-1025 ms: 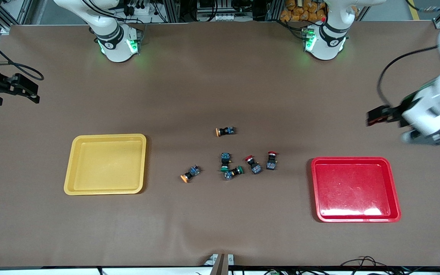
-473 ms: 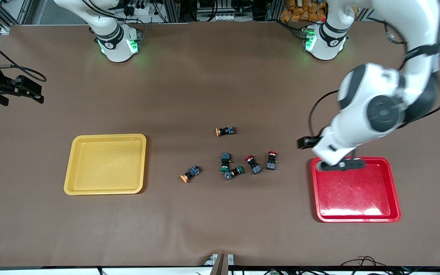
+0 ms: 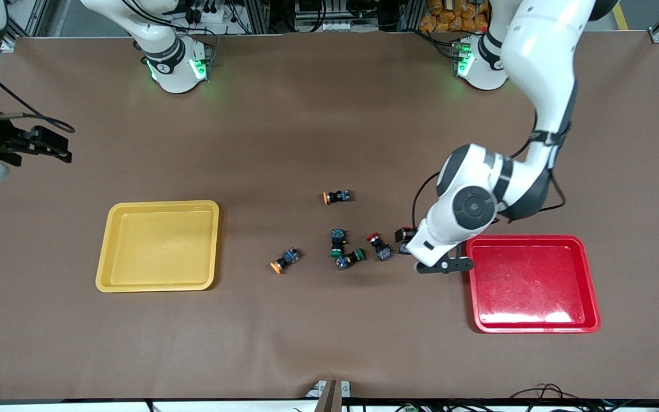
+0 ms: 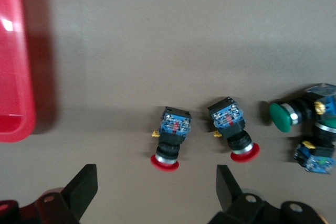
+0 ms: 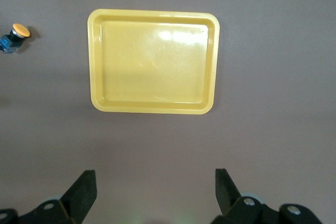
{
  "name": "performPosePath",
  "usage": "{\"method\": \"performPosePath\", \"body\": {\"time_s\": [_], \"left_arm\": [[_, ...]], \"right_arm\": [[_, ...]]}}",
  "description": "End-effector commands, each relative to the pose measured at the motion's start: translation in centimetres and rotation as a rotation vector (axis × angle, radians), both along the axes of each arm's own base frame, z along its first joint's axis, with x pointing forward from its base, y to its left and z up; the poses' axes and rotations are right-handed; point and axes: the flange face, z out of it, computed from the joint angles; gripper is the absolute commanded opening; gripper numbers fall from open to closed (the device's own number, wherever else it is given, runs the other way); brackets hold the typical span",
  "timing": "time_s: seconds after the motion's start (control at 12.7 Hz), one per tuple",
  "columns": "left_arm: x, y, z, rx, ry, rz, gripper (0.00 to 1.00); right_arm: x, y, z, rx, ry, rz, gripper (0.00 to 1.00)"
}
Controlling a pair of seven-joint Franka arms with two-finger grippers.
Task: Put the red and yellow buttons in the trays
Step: 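Reach the left gripper to the button cluster and grasp a red button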
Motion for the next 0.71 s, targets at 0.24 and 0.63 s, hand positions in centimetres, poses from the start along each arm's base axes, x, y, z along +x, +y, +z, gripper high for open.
{"method": "performPosePath", "body": {"time_s": [0.24, 0.63], "left_arm": [[0.1, -1.7, -6.0, 0.017, -0.033, -0.004, 1.0], [-0.7, -2.3, -10.3, 0.082, -0.049, -0.073, 0.94]], "right_arm": [[0.6, -1.0, -0.7, 0.026, 0.024, -0.01, 1.0], [1.5, -2.0, -2.2, 0.021, 0.039, -0.015, 1.0]]}}
